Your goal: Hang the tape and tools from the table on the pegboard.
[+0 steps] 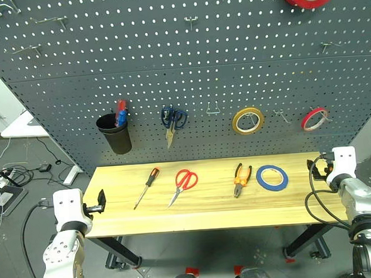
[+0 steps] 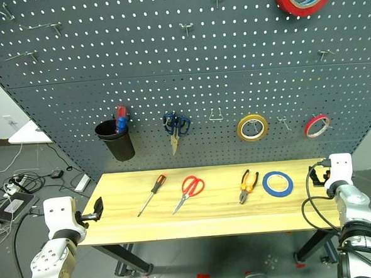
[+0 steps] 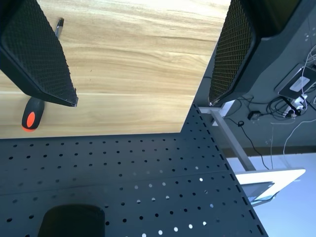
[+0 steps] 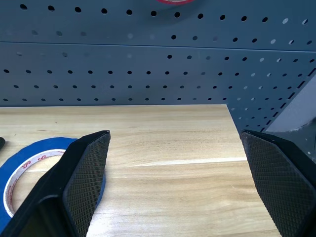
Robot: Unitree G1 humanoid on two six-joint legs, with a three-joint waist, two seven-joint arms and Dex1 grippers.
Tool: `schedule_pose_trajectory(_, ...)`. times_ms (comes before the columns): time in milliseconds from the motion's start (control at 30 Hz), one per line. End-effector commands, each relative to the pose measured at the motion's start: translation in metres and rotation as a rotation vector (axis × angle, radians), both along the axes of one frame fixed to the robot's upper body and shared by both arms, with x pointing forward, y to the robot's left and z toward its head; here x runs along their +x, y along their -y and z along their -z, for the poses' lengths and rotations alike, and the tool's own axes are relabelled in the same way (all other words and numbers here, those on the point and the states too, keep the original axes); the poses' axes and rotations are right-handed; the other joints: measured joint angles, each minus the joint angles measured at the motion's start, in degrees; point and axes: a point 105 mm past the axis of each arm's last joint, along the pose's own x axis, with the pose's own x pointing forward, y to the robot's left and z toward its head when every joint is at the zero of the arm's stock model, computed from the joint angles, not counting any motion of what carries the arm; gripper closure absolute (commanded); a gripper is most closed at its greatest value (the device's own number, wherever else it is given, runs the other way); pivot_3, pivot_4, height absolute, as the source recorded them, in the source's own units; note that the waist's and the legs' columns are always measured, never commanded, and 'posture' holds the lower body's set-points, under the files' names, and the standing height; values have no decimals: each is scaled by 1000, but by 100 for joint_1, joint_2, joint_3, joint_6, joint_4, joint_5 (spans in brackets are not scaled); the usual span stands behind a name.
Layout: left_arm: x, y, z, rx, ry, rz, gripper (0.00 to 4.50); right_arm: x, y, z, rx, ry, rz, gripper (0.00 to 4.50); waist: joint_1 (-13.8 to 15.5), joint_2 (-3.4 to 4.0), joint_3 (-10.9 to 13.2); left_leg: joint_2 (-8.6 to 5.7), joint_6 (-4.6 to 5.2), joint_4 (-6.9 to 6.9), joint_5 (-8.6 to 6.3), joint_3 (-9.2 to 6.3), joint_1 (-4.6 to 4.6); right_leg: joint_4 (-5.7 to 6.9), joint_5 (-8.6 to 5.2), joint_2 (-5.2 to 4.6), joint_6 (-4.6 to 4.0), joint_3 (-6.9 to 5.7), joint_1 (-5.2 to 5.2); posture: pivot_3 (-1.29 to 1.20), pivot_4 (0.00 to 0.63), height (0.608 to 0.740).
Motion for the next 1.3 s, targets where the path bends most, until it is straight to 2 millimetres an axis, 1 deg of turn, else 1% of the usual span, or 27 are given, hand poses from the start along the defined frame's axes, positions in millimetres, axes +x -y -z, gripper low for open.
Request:
schedule_pose_trajectory(33,1,-6,-11,65,24,7,25,11,-3,-18,-13,71,-20,0,0,0,0,0,0,0,0,0,0,0,0,0,0,0,0,-106,0,740)
schedule_pose_trajectory(167,-3,-10,-6,60,9,-25,25,14,-12,-17,-19,65,-59,0,1,0,0,0,0,0,-1,1,0,0,0,0,0,1,0,-101,0,740)
schedule_pose_trajectory(300,-8,-8,-2,64,0,-27,25,14,-23,-14,-35,45,-135,0,1,0,0,0,2,0,-1,1,0,0,0,0,0,2,-1,-99,0,740)
schedule_pose_trajectory(367,-11,-4,-2,41,19,-28,25,13,-34,-13,-44,36,-207,0,5,0,0,0,2,0,-2,1,0,0,0,0,0,3,-1,-109,0,740)
schedule_pose_trajectory(433,-12,7,-3,3,44,8,25,11,-53,-14,-66,24,-329,0,5,0,0,0,2,0,-2,1,-2,-1,0,0,0,3,-2,-114,0,740)
schedule_pose_trajectory(500,-12,12,-4,-11,55,31,25,8,-63,-14,-80,15,-391,0,9,-2,0,0,2,0,-3,2,-4,-1,0,0,0,3,-4,-117,0,740)
schedule_pose_trajectory(533,-10,19,-7,3,55,76,25,5,-75,-14,-100,-5,-462,0,14,-2,1,1,2,0,-4,2,-5,-1,0,0,0,3,-4,-122,0,740)
schedule_pose_trajectory(633,-3,38,-15,34,50,194,25,-4,-104,-15,-137,-53,-605,0,22,-1,0,2,1,1,-5,2,-7,1,0,0,0,3,-6,-132,0,740)
schedule_pose_trajectory(733,4,58,-22,49,39,321,25,-6,-121,-21,-152,-88,-654,0,28,4,32,3,-6,2,-12,3,-8,2,-1,1,0,3,-7,-142,37,740)
schedule_pose_trajectory(767,6,66,-25,38,41,362,25,-7,-125,-23,-153,-99,-662,0,28,6,53,3,-22,2,-23,4,-11,1,-1,0,0,5,-9,-145,49,740)
schedule_pose_trajectory(833,11,84,-34,64,34,479,25,-6,-135,-26,-156,-130,-695,0,30,-10,138,3,-25,3,-26,9,-14,0,-1,0,-1,9,-10,-153,92,740)
schedule_pose_trajectory(900,15,100,-38,88,6,586,25,-2,-139,-28,-175,-168,-703,0,33,-13,254,9,-26,4,-27,11,-15,2,-8,1,-13,8,-12,-155,123,740)
schedule_pose_trajectory(933,17,108,-41,74,0,637,25,1,-140,-26,-182,-207,-697,0,34,-14,342,10,-26,3,-26,12,-20,0,-9,2,-16,8,-17,-158,150,740)
schedule_pose_trajectory(967,17,112,-44,61,-4,667,25,3,-140,-25,-186,-234,-691,0,28,-5,412,10,-24,4,-25,16,-24,1,-11,2,-20,11,-21,-159,163,740)
schedule_pose_trajectory(1033,23,123,-50,62,-10,739,25,10,-144,-26,-178,-275,-709,0,20,-5,491,13,9,4,-6,26,-71,3,-4,2,-16,17,-71,-158,193,740)
schedule_pose_trajectory(1133,32,136,-59,60,-15,817,25,22,-145,-25,-186,-334,-709,0,16,-9,706,17,8,3,-4,31,-96,12,7,3,-19,18,-100,-158,227,740)
schedule_pose_trajectory(1200,33,149,-63,35,-20,893,25,28,-140,-21,-199,-393,-687,0,12,-13,801,19,-12,2,9,35,-122,12,7,3,-21,18,-100,-157,239,740)
schedule_pose_trajectory(1233,32,158,-65,37,-19,947,25,32,-139,-20,-214,-416,-687,0,7,-17,851,22,-14,3,10,46,-120,11,4,4,-27,23,-98,-155,257,740)
schedule_pose_trajectory(1300,27,176,-68,25,-35,1057,25,39,-136,-17,-246,-457,-684,0,6,-30,958,30,-7,0,5,62,-123,3,1,4,-33,27,-99,-153,273,740)
